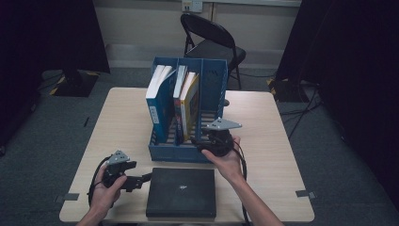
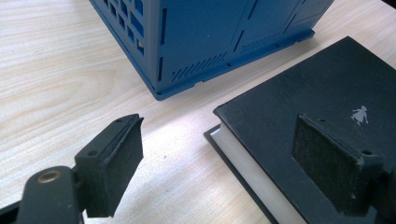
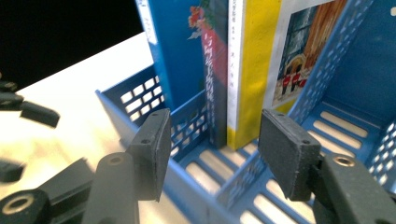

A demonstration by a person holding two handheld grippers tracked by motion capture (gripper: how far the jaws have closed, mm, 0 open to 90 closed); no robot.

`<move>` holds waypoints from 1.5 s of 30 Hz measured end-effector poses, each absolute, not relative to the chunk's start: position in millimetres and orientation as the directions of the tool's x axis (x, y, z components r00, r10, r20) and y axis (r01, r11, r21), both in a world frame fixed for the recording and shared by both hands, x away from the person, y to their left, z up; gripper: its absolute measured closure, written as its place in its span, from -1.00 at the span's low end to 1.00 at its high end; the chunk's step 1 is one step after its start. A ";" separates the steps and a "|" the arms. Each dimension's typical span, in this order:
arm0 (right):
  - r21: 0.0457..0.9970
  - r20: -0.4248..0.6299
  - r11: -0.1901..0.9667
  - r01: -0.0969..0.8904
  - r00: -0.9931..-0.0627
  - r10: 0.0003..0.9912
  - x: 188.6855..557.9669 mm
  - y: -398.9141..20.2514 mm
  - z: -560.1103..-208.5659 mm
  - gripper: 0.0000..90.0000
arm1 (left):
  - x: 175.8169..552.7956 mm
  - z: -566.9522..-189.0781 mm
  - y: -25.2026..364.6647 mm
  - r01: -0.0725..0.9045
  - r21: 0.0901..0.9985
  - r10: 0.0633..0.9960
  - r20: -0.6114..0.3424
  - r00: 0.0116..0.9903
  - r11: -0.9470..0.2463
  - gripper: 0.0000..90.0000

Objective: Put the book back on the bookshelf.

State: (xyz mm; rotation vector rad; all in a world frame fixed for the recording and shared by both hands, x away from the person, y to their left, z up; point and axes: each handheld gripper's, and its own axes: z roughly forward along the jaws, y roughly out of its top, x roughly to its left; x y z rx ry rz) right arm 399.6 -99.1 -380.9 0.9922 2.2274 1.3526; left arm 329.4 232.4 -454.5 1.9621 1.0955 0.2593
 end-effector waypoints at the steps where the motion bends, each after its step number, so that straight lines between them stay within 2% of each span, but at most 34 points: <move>1: 0.873 0.051 0.306 0.381 -0.693 0.719 394.2 -103.4 -380.3 -0.03 | 329.4 -454.5 232.2 0.600 0.760 0.779 -0.211 0.590 -0.249 -0.64; 8: 0.866 0.044 0.314 0.388 -0.686 0.726 366.9 -127.4 -380.5 -0.07 | 329.7 -453.9 229.7 0.599 0.760 0.776 -0.209 0.595 -0.254 -0.59; 11: 0.866 0.050 0.310 0.392 -0.685 0.727 355.4 -134.6 -382.7 -0.09 | 329.7 -454.2 226.7 0.595 0.752 0.782 -0.179 0.598 -0.283 -0.56; 21: 0.818 0.111 0.321 0.477 -0.678 0.727 320.8 -153.5 -417.2 -0.16 | 329.2 -453.8 217.5 0.598 0.738 0.754 -0.188 0.629 -0.314 -0.50; 27: 0.773 0.154 0.338 0.537 -0.676 0.721 312.3 -159.3 -441.3 -0.28 | 329.5 -454.8 211.2 0.582 0.743 0.733 -0.186 0.654 -0.331 -0.55; 34: 0.741 0.175 0.352 0.571 -0.671 0.720 310.5 -155.6 -458.0 -0.37 | 336.6 -457.9 200.7 0.579 0.746 0.716 -0.203 0.668 -0.328 -0.43; 38: 0.738 0.205 0.346 0.580 -0.680 0.704 314.8 -151.3 -463.0 -0.39 | 338.1 -463.6 196.2 0.565 0.738 0.682 -0.199 0.704 -0.368 -0.24; 39: 0.736 0.225 0.342 0.584 -0.688 0.690 314.8 -149.1 -464.6 -0.41 | 336.9 -464.1 196.5 0.564 0.742 0.693 -0.190 0.695 -0.362 -0.29; 40: 0.736 0.225 0.342 0.584 -0.688 0.690 314.8 -149.1 -464.6 -0.41 | 336.9 -464.1 196.5 0.564 0.742 0.693 -0.190 0.695 -0.362 -0.22; 41: 0.734 0.247 0.336 0.590 -0.693 0.677 314.3 -146.5 -466.2 -0.41 | 337.1 -464.3 196.4 0.564 0.741 0.691 -0.191 0.697 -0.364 -0.22; 45: 0.727 0.210 0.362 0.584 -0.691 0.692 311.3 -140.9 -470.3 -0.50 | 338.0 -467.3 194.2 0.551 0.741 0.690 -0.165 0.705 -0.385 -0.31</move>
